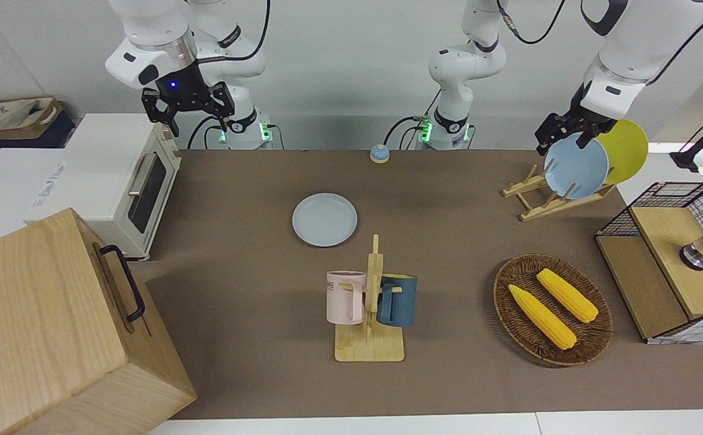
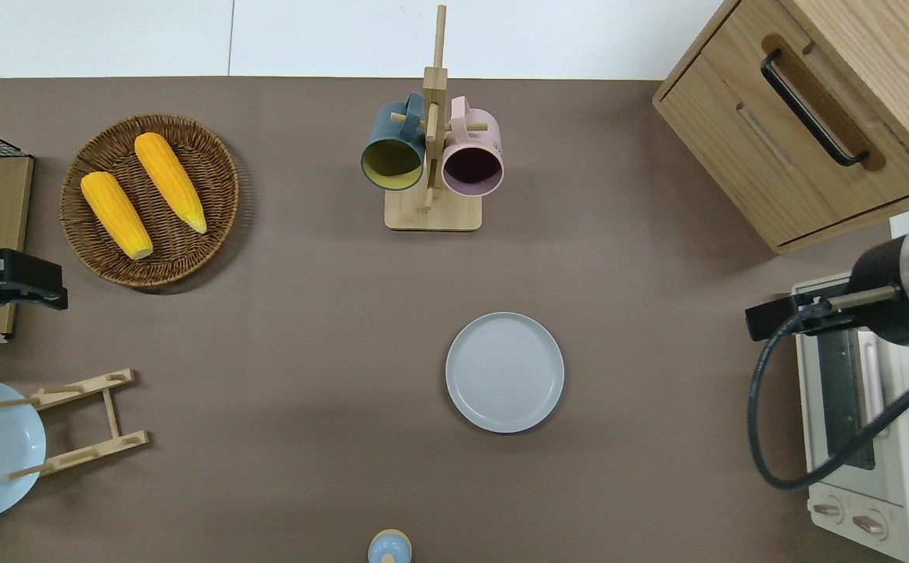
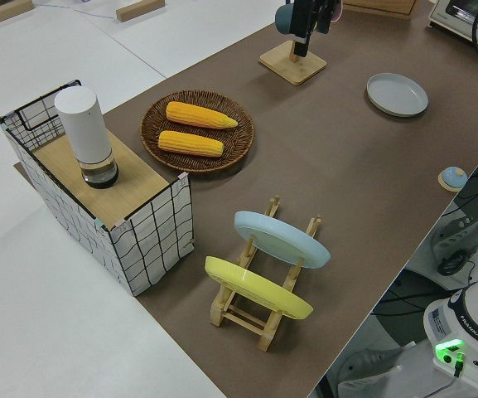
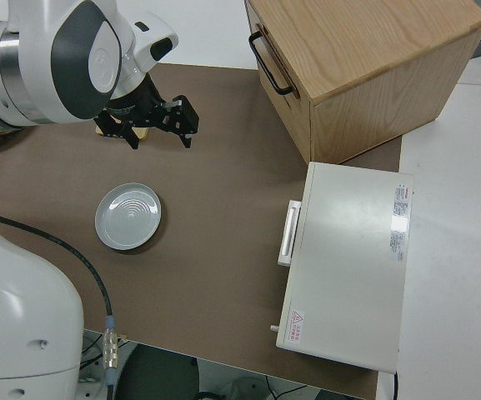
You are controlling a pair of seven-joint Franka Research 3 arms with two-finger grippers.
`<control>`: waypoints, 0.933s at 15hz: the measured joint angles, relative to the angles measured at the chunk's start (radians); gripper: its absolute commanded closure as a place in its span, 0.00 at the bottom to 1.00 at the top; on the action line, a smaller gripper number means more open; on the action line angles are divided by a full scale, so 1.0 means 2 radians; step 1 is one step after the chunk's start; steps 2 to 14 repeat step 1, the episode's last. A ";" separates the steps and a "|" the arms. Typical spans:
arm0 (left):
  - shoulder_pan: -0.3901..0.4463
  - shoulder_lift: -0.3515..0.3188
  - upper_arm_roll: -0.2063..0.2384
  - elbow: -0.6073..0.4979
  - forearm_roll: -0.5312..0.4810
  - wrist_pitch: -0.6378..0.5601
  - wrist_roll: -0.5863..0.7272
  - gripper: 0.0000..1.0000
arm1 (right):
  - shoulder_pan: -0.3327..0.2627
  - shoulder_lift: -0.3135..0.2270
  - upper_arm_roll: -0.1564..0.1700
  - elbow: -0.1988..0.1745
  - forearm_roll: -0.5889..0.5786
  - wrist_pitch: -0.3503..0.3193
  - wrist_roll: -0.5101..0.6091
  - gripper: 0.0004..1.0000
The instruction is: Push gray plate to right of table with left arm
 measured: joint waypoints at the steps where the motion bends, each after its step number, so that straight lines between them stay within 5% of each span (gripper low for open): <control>1: -0.012 -0.001 0.011 0.000 0.000 0.000 0.000 0.01 | 0.000 0.000 0.000 0.000 0.000 0.000 0.000 0.02; 14: -0.012 -0.001 0.011 0.000 0.000 0.000 0.000 0.01 | 0.000 0.000 0.000 0.000 0.000 0.000 0.000 0.02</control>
